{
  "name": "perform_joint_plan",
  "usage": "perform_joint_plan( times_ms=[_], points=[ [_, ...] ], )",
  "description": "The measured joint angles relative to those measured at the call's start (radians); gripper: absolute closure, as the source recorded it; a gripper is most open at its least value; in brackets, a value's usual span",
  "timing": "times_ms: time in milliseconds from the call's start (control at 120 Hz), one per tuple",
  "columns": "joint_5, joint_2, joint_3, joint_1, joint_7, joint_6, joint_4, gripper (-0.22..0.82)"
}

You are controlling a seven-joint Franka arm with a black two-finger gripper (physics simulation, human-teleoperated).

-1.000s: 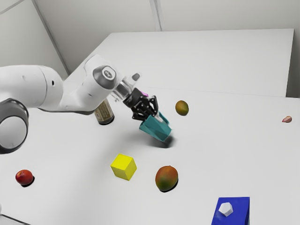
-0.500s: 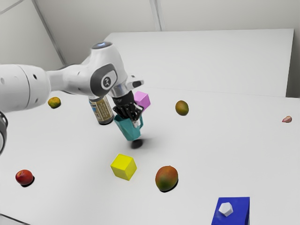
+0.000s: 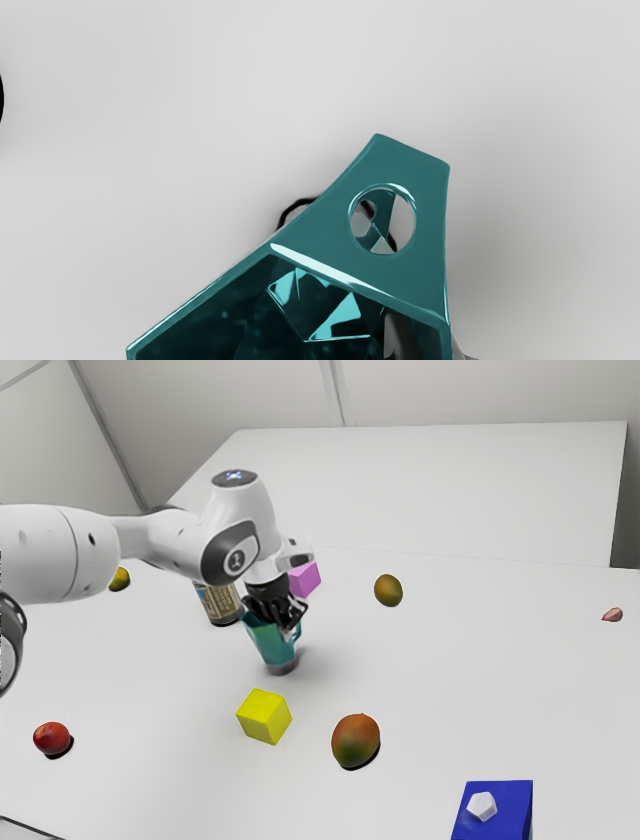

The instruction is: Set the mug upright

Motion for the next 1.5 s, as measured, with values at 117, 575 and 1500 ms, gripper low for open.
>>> perform_joint_plan(
  times_ms=[117, 575, 1500],
  points=[
    [0.002, 0.02, 0.0, 0.0, -0.008, 0.021, -0.001, 0.78],
    [-0.005, 0.043, 0.001, 0.0, -0.019, 0.048, -0.005, 0.39],
    [-0.005, -0.164, 0.01, -0.012, 0.011, -0.189, 0.146, 0.01]
  ],
)
